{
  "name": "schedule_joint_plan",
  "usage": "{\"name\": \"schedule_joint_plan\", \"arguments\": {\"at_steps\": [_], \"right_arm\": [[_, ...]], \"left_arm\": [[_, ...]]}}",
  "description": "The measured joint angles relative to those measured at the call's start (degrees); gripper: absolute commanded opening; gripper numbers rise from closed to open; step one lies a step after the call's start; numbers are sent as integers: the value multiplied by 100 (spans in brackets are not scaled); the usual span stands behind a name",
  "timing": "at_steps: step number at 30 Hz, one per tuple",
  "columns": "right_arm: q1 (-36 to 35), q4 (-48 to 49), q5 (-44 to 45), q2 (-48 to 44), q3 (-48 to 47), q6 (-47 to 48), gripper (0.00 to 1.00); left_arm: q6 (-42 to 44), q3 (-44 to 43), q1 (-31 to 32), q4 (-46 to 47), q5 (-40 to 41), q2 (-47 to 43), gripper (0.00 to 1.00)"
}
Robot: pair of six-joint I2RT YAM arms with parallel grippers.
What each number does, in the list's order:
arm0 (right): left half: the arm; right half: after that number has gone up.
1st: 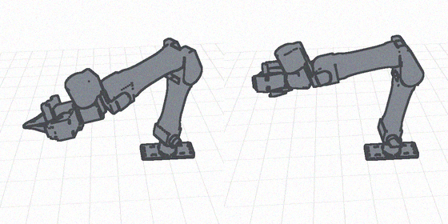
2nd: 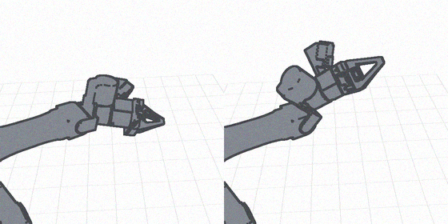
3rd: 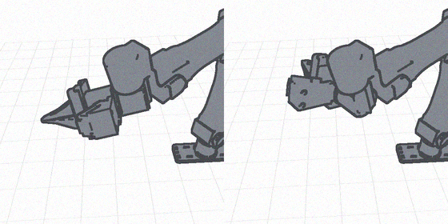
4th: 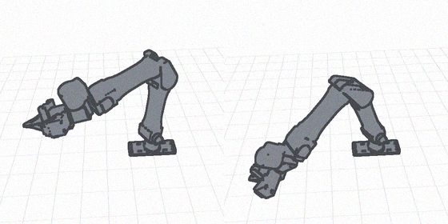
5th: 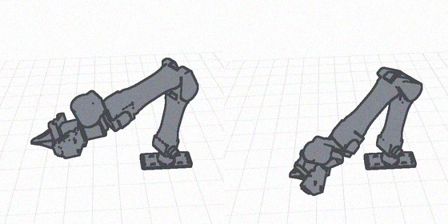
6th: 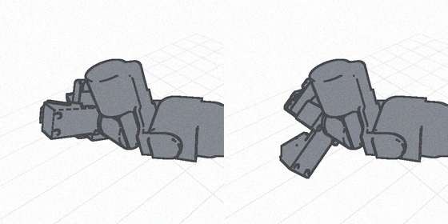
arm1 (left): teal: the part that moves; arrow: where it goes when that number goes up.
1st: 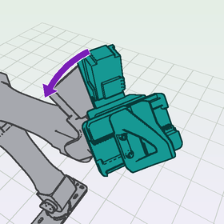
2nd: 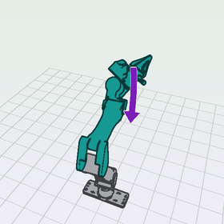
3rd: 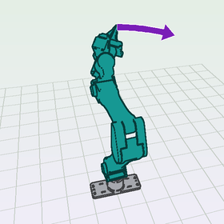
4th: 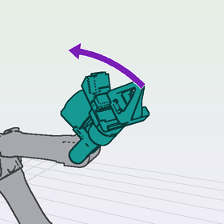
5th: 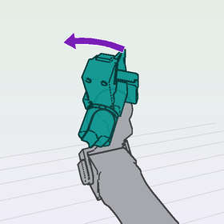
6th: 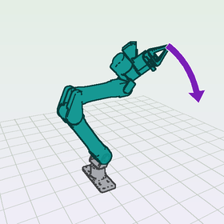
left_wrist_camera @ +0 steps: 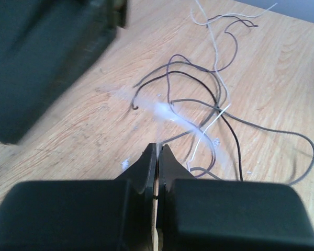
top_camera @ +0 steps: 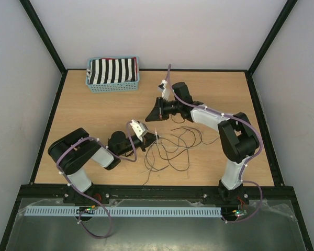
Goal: Zip-tie the wires
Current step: Tie the cable at the center of the board.
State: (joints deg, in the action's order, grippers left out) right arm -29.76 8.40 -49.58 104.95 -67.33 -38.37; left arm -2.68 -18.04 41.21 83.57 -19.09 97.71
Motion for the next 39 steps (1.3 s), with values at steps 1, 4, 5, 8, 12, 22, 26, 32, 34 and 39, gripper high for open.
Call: {"name": "schedule_joint_plan", "arguments": {"at_steps": [1,4,5,8,12,22,26,32,34,39], "right_arm": [[2,52,61,22,-68,-24,0],[9,190,160,39,-234,-48,0],[13,238,173,39,-273,-55,0],[15,321,184,39,-297,-66,0],[46,348,160,37,-249,-63,22],[260,-111,50,-664,278,466,55],[328,-203,-111,-1126,684,634,55],[334,-313,-326,-1228,1019,756,55],[334,-339,-396,-1228,1071,761,54],[332,-264,-553,-1226,1174,706,51]], "left_arm": [[2,2,39,-11,-28,-17,0],[9,13,107,-24,-61,-59,0],[9,13,127,-28,-59,-61,0],[9,50,127,-37,-31,-63,0],[7,74,125,-46,-13,-66,0],[-96,74,-4,-48,-37,-66,0],[-149,74,-42,-50,-50,-66,0],[-186,74,-42,-55,-105,-52,0],[-199,72,-42,-55,-133,-50,0],[-223,42,-42,-59,-186,-42,0]]}}
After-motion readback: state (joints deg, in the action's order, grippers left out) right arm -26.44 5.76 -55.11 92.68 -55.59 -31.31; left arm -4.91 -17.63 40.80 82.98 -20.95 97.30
